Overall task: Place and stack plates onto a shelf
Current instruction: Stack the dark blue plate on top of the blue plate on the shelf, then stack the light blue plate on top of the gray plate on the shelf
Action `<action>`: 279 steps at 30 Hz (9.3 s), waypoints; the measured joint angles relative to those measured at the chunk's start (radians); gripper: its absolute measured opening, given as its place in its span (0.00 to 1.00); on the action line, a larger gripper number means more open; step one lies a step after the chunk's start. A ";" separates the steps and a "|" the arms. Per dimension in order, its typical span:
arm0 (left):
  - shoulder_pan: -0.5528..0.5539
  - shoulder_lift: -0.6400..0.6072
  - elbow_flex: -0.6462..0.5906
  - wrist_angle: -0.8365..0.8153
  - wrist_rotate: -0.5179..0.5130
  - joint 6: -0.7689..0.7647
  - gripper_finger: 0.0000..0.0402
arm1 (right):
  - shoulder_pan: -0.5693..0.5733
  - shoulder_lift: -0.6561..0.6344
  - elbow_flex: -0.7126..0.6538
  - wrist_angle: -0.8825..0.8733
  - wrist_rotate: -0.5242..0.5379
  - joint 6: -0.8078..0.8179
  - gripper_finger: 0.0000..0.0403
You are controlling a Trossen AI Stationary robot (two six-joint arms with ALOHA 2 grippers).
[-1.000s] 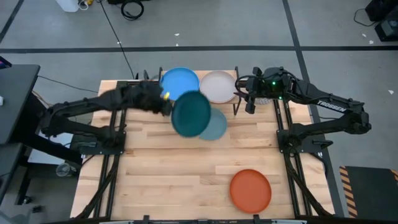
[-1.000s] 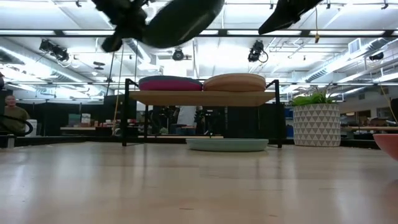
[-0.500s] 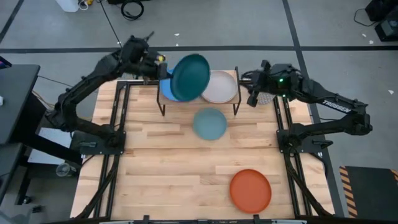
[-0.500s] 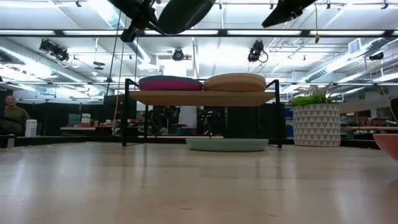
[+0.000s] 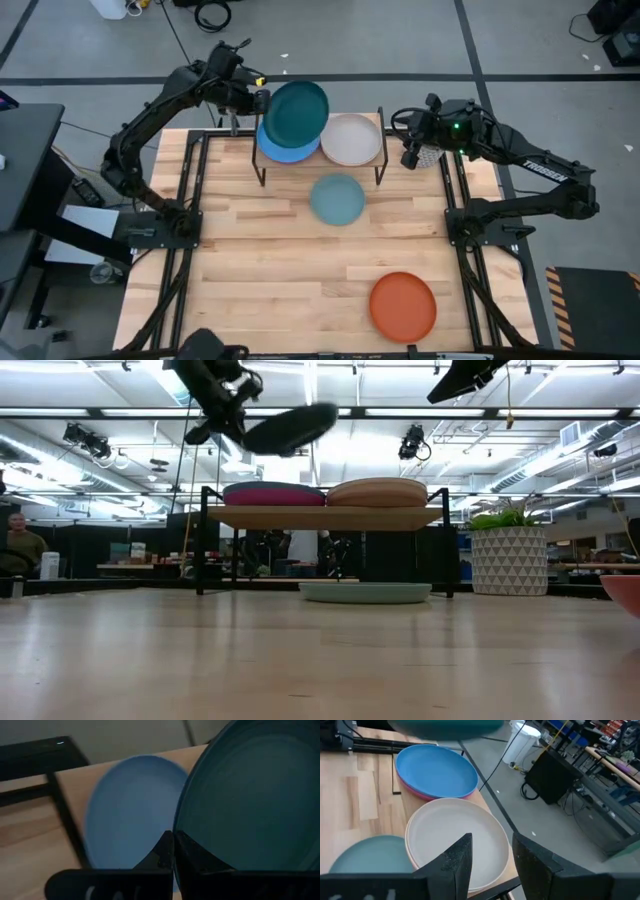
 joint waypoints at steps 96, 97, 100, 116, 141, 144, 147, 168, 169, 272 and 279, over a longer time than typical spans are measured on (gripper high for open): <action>-0.503 -0.289 -0.555 0.822 -0.135 0.278 0.27 | 0.090 0.298 -0.002 -0.070 -0.368 0.287 0.36; -0.506 -0.310 -0.597 0.860 -0.135 0.259 0.27 | 0.096 0.313 -0.002 -0.074 -0.353 0.304 0.36; -0.522 -0.348 -0.709 0.955 -0.128 0.189 0.27 | 0.110 0.365 -0.002 -0.079 -0.300 0.351 0.36; -0.770 -0.331 -0.959 0.952 -0.096 0.080 0.27 | 0.276 0.519 -0.111 0.045 -0.198 0.379 0.31; -0.899 -0.238 -0.961 0.862 -0.030 -0.155 0.27 | 0.394 0.702 -0.367 0.674 -0.217 0.126 0.42; -0.911 -0.245 -0.962 0.853 -0.020 -0.190 0.27 | 0.393 0.732 -0.366 0.675 -0.211 0.114 0.43; -0.928 -0.265 -0.961 0.892 -0.024 -0.190 0.26 | 0.394 0.768 -0.366 0.669 -0.224 0.092 0.42; -0.951 -0.343 -0.963 0.942 -0.068 -0.194 0.26 | 0.395 0.811 -0.365 0.660 -0.204 0.135 0.10; -0.950 -0.350 -0.962 0.975 -0.073 -0.191 0.26 | 0.395 0.804 -0.365 0.655 -0.204 0.141 0.07; -0.622 -0.653 -0.961 1.148 -0.207 -0.111 0.26 | 0.151 0.529 0.311 -0.506 -0.198 0.038 0.30; -0.622 -0.654 -0.961 1.148 -0.182 -0.111 0.26 | 0.067 0.527 0.281 -0.437 -0.172 -0.015 0.30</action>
